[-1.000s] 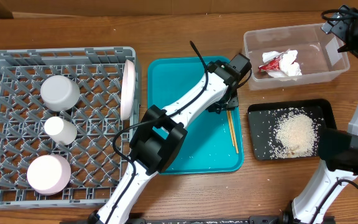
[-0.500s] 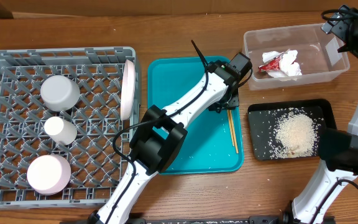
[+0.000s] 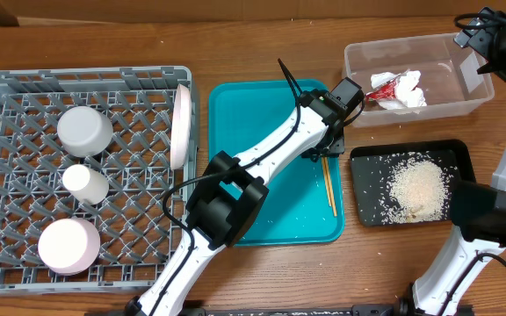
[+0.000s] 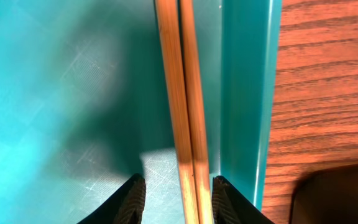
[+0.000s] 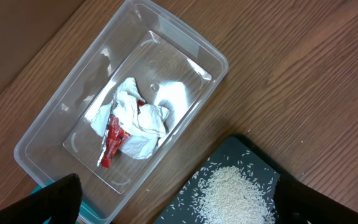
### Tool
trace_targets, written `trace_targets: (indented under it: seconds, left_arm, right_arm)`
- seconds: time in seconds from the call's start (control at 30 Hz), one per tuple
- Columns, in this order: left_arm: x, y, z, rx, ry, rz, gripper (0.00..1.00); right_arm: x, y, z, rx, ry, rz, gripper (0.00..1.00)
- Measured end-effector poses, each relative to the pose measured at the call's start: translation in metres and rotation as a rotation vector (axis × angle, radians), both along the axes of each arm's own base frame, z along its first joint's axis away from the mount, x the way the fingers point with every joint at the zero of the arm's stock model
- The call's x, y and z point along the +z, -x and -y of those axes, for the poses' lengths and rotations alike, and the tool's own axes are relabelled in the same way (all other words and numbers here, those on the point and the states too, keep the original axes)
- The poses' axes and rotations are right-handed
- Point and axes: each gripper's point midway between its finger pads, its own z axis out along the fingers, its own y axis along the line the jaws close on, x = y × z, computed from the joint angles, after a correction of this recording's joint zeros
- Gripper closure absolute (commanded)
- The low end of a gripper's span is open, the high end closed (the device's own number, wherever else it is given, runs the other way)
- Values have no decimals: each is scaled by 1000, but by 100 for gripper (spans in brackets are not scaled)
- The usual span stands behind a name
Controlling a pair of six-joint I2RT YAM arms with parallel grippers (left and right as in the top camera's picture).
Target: Sort waste into correct bins and load items into the dishwasher
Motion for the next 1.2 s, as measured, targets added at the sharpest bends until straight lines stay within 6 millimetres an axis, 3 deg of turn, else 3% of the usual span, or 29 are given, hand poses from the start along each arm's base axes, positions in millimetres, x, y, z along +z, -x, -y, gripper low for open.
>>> trace_targets:
  seconds: [0.13, 0.5, 1.2]
  left_arm:
    - [0, 0, -1, 3, -1, -2, 67]
    - [3, -5, -14, 29, -16, -18, 65]
    - [7, -12, -10, 46, -3, 13, 64]
  right_arm:
    - [0, 0, 0, 0, 0, 0, 0]
    - [0, 0, 0, 0, 0, 0, 0]
    - [0, 0, 0, 0, 0, 0, 0]
